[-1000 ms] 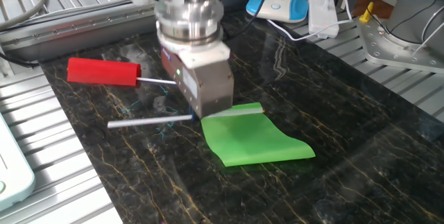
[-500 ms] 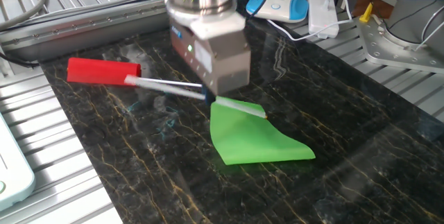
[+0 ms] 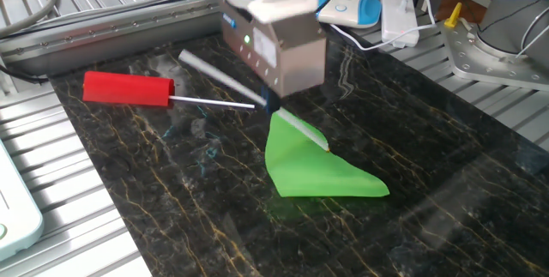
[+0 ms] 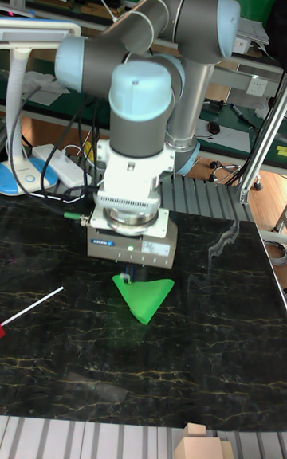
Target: Wave the flag
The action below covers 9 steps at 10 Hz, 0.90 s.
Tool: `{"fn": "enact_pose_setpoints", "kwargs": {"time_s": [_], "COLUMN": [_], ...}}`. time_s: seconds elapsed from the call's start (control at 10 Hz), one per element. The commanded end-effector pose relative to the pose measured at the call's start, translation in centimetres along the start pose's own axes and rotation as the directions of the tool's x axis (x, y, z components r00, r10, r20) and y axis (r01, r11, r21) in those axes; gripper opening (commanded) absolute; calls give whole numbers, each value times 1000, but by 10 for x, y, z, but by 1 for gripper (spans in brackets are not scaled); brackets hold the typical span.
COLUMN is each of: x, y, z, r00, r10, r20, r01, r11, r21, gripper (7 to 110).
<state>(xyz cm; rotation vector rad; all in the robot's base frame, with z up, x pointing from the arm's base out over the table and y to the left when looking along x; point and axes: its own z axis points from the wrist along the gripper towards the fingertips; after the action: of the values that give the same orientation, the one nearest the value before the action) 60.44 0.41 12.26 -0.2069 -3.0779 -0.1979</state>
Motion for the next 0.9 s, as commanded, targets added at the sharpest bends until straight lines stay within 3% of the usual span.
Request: {"fn": "enact_pose_setpoints", "kwargs": {"time_s": [0.0,0.1,0.3,0.8], "x": [14,20,22,31], "y": [10,13,2,-17], "z": [-23,-30,-37,-46], "r00": [1000,1000,999,995], "r10": [4,6,-14,-57], "r20": [-4,-1,37,88], "r01": [-4,-6,13,46], "r11": [999,1000,999,991], "r21": [-32,-28,46,123], "gripper": [7,7,7,7]}}
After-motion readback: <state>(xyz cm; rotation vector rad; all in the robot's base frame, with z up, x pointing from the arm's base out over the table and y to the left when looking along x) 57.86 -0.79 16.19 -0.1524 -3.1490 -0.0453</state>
